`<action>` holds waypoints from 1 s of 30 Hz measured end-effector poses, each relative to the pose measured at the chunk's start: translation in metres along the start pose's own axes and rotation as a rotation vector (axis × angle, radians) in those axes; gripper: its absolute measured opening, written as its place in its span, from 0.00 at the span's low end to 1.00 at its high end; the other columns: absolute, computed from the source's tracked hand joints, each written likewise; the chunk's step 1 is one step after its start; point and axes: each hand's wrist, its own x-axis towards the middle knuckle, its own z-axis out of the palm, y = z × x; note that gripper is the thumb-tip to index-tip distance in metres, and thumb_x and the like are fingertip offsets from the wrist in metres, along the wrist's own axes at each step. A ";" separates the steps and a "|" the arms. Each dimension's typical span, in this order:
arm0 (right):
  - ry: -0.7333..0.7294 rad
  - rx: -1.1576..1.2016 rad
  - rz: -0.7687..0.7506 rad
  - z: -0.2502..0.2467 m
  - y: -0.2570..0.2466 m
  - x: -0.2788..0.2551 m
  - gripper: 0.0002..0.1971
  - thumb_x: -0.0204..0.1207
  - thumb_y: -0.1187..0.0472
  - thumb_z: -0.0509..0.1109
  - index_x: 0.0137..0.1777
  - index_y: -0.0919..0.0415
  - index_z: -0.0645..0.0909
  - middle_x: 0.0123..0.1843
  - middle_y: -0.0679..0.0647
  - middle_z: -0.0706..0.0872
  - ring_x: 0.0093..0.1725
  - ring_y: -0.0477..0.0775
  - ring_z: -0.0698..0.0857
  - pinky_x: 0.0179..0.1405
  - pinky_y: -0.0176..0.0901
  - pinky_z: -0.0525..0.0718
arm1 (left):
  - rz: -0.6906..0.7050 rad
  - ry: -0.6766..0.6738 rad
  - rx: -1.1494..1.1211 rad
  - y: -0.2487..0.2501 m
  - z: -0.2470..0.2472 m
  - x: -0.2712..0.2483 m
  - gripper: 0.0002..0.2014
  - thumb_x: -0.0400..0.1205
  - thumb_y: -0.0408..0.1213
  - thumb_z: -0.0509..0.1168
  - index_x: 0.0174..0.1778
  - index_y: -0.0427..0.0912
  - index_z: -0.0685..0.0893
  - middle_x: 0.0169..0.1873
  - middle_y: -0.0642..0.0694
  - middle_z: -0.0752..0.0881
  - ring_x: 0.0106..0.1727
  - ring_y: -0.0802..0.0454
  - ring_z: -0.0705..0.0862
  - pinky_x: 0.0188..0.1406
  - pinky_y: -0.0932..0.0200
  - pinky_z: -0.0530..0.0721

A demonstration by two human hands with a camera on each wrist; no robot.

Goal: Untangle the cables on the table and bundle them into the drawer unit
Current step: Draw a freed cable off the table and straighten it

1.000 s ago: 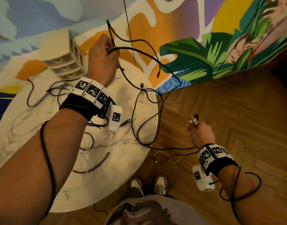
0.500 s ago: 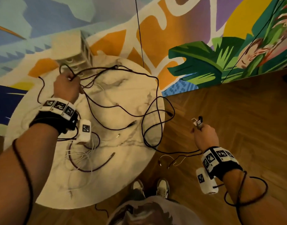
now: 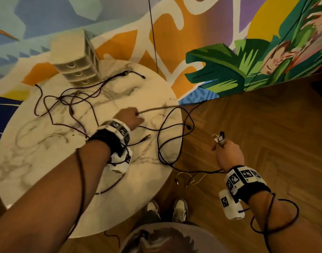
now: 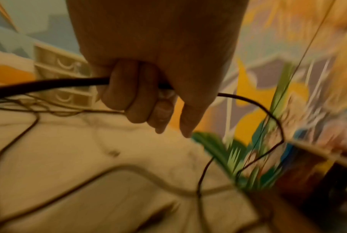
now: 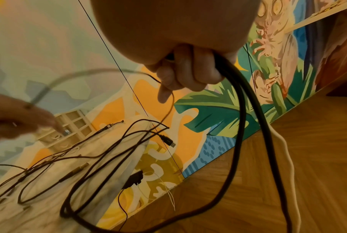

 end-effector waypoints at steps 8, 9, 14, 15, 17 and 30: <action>-0.012 -0.026 0.040 0.003 0.030 -0.004 0.11 0.80 0.56 0.60 0.45 0.57 0.85 0.35 0.55 0.83 0.37 0.61 0.83 0.36 0.47 0.79 | -0.146 -0.111 0.204 -0.024 0.068 0.015 0.15 0.83 0.48 0.59 0.55 0.40 0.79 0.55 0.36 0.83 0.51 0.36 0.83 0.50 0.49 0.83; -0.004 -0.021 0.040 0.003 0.031 -0.004 0.12 0.80 0.56 0.60 0.45 0.57 0.85 0.36 0.55 0.83 0.37 0.62 0.84 0.37 0.48 0.80 | -0.128 -0.057 0.200 -0.021 0.065 0.017 0.13 0.83 0.46 0.58 0.53 0.41 0.81 0.53 0.37 0.84 0.50 0.36 0.83 0.49 0.49 0.83; 0.024 -0.038 0.078 -0.007 0.036 0.000 0.13 0.81 0.55 0.59 0.47 0.56 0.85 0.45 0.58 0.87 0.43 0.63 0.84 0.42 0.49 0.81 | 0.113 0.171 0.111 0.034 0.013 0.028 0.11 0.84 0.43 0.60 0.43 0.40 0.81 0.39 0.38 0.83 0.40 0.36 0.81 0.34 0.51 0.79; 0.029 -0.043 0.091 -0.010 0.037 0.001 0.14 0.81 0.54 0.59 0.48 0.57 0.85 0.46 0.59 0.87 0.44 0.63 0.84 0.42 0.48 0.80 | 0.145 0.211 0.102 0.048 0.002 0.031 0.12 0.84 0.43 0.59 0.41 0.40 0.80 0.37 0.39 0.82 0.38 0.37 0.80 0.32 0.52 0.77; 0.039 -0.033 0.116 -0.016 0.040 0.003 0.14 0.80 0.53 0.58 0.48 0.57 0.85 0.47 0.60 0.87 0.46 0.65 0.84 0.43 0.49 0.79 | 0.171 0.271 0.103 0.071 -0.013 0.034 0.13 0.85 0.44 0.58 0.40 0.41 0.79 0.35 0.41 0.80 0.36 0.38 0.79 0.30 0.54 0.73; 0.018 0.039 0.071 -0.015 0.029 0.008 0.13 0.80 0.56 0.58 0.43 0.57 0.84 0.38 0.56 0.85 0.38 0.61 0.84 0.41 0.49 0.82 | -0.219 0.481 0.157 -0.025 -0.048 0.033 0.17 0.85 0.41 0.54 0.56 0.29 0.78 0.54 0.25 0.82 0.54 0.26 0.81 0.46 0.40 0.79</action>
